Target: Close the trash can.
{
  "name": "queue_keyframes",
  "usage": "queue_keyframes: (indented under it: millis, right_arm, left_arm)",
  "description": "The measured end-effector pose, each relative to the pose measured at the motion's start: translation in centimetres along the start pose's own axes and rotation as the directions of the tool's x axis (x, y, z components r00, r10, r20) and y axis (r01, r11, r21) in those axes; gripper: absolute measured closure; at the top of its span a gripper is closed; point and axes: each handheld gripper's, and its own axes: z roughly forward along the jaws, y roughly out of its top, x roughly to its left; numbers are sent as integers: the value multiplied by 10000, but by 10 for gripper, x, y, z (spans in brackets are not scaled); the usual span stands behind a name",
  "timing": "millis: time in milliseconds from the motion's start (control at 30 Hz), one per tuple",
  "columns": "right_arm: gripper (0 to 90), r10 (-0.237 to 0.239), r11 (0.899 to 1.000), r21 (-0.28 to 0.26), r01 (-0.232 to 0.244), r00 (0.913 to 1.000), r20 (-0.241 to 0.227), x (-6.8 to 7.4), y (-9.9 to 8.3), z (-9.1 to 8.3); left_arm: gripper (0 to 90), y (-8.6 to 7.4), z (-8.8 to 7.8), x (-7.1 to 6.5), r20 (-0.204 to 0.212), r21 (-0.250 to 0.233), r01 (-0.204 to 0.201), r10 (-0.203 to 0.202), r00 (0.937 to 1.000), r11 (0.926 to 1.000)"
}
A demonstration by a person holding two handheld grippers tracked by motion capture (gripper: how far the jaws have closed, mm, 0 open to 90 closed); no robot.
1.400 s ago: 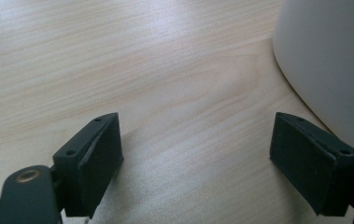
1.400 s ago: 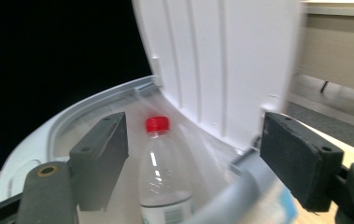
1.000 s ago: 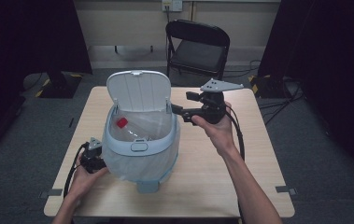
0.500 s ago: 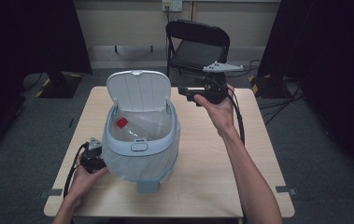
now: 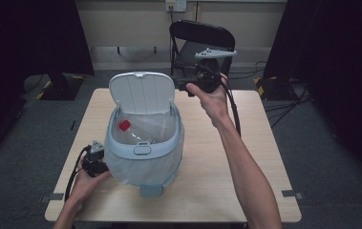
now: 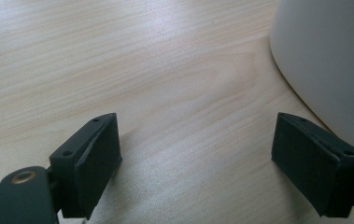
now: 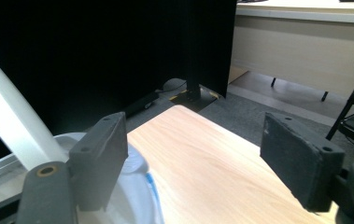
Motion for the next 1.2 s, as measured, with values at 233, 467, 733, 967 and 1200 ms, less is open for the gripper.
queue_keyframes:
  millis: [233, 467, 733, 967, 1200]
  right_arm:
    - [265, -56, 10000, 25, 58, 9981, -612, 6, -1, -1]
    - [269, -382, 9990, 217, 401, 9960, -807, 20, -10, -10]
    - [286, -652, 9963, 469, 715, 9901, -1247, 37, -19, -18]
    - [266, -546, 9969, 452, 638, 9821, -1801, 51, -24, -22]
    - [266, -821, 9905, 924, 1022, 9765, -1994, 73, -33, -15]
  left_arm:
    - [151, 0, 0, 0, -22, 17, -60, 60, 10000, 10000]
    - [152, 0, -1, 0, -54, 8, 3, -3, 10000, 10000]
    - [151, 0, -1, 0, -58, 5, 11, -11, 10000, 10000]
    - [152, 0, -1, 0, -61, 10, 8, -8, 10000, 10000]
    - [151, 0, -1, 0, -53, 13, -3, 3, 10000, 10000]
